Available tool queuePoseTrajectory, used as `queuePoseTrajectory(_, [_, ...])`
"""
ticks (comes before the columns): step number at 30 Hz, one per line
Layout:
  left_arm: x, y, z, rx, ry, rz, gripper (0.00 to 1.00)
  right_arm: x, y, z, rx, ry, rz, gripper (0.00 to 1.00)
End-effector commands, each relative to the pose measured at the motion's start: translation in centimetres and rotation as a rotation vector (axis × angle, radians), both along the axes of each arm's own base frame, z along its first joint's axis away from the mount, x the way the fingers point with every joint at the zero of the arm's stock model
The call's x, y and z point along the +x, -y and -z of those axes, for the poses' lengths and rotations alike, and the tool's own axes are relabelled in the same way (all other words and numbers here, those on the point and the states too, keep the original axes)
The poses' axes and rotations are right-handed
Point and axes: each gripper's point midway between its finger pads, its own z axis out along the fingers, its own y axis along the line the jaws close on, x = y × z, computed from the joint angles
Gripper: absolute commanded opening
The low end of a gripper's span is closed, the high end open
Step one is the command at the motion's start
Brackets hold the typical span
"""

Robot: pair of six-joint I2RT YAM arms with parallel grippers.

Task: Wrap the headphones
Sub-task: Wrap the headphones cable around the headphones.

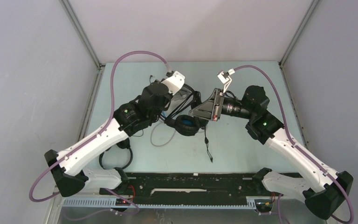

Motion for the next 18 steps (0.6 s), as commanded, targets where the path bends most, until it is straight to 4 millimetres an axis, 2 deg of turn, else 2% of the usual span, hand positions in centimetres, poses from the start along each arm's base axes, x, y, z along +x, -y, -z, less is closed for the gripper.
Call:
queuePoseTrajectory(1, [-0.1,-1.3,-3.7,-0.273,0.016,-0.165,0.00,0.1,-0.5,-2.5,0.061,0.086,0.024,0.15])
queuePoseTrajectory(4, [-0.2,-1.0,-4.8,-0.384,0.003,-0.193,0.00,0.8,-0.6,-1.9,0.038,0.084,0.066,0.15])
queuePoseTrajectory(9, [-0.4,0.8,-4.7,-0.531,-0.064,-0.195,0.00,1.3,-1.0,-2.2,0.051,0.091,0.106,0.15])
queuePoseTrajectory(18, [-0.5,1.9,-5.4,-0.746,-0.100,-0.243,0.00,2.6,-1.2,-0.9,-0.032,0.137,0.227,0.14])
